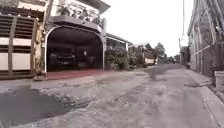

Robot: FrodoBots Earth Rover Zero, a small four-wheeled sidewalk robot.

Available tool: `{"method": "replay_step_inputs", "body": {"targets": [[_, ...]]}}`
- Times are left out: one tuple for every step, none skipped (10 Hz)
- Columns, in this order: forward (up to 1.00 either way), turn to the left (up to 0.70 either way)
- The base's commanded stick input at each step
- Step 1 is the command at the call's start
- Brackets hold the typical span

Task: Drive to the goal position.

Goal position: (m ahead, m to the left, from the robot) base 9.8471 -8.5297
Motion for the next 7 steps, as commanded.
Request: {"method": "replay_step_inputs", "body": {"targets": [[0.70, -0.30], [0.70, -0.19], [0.70, -0.02], [0.70, 0.00], [0.70, -0.08], [0.70, -0.23], [0.70, -0.23]]}}
